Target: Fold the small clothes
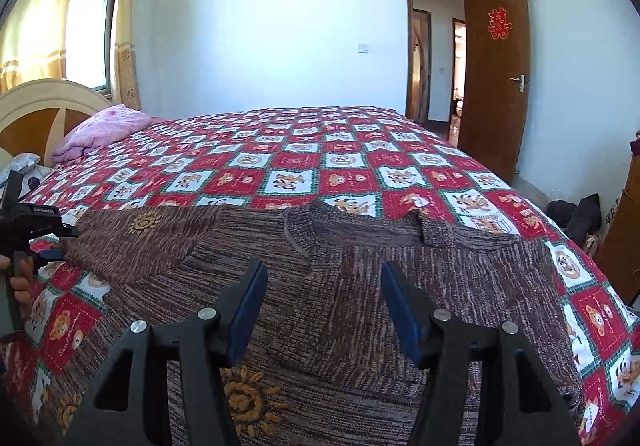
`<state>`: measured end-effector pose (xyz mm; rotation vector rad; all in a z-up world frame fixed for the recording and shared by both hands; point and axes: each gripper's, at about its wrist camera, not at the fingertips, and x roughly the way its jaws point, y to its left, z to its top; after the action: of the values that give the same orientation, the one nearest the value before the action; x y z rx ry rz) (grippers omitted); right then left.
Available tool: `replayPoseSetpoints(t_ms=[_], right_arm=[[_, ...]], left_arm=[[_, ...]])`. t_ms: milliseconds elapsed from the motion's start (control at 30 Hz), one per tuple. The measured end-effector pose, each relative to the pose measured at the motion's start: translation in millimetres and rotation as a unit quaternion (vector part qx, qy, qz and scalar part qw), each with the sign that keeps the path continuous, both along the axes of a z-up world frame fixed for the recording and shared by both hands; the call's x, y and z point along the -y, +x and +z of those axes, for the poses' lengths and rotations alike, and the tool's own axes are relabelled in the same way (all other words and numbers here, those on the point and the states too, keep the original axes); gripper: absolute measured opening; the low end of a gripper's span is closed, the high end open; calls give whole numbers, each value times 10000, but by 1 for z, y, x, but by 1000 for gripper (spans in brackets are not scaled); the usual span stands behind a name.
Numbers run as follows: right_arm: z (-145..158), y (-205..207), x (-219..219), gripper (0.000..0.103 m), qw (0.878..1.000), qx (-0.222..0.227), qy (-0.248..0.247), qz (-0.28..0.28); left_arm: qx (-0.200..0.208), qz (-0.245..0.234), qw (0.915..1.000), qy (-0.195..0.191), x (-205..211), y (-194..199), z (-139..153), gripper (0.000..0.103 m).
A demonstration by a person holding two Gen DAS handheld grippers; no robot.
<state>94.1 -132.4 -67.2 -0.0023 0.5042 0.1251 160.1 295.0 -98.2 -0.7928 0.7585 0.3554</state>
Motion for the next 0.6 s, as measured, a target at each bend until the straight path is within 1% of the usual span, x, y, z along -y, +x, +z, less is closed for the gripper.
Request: replayPoseSetpoints(t_ms=[33,67,100,167,233,300,367,400,433,500,533,600], right_arm=[[0,1,2,61,10000,-24,26,-29],[-1,2,4,61,10000,-48,55,-62],[-1,3,6,61,9999,-74,90,-95],[-2,4,10,61,9997,-111,177,-143],[-1,4,14,61,9995,-118,232,-192],[-1,4,16,61,9993,-111,264,-236],[0,4,18,61,9992,-108,289,-267],[0,4,19,61,9991,-104,304,-289],[0,4,21,61,9990,-104,321,-309],[0,4,25,61,9985,-123,405,-356],[0,5,28,61,9980,-153,477,-386],[-1,7,34,61,9969,-214,589,-480]], left_arm=[[30,47,10000,31,2,0,0,55],[15,44,9999,116,4,2,0,51],[-61,-4,9995,314,7,5,1,45],[-154,-179,9978,623,10,11,3,9],[-116,-206,9974,675,7,12,3,9],[-121,-212,9972,711,5,12,3,7],[-144,-236,9961,836,8,15,8,6],[-111,-273,9954,913,12,16,12,5],[-2,-368,9935,1076,20,16,21,5],[198,-626,9886,1352,40,18,36,5],[394,-877,9832,1553,59,19,48,5],[697,-1315,9726,1787,92,18,64,5]])
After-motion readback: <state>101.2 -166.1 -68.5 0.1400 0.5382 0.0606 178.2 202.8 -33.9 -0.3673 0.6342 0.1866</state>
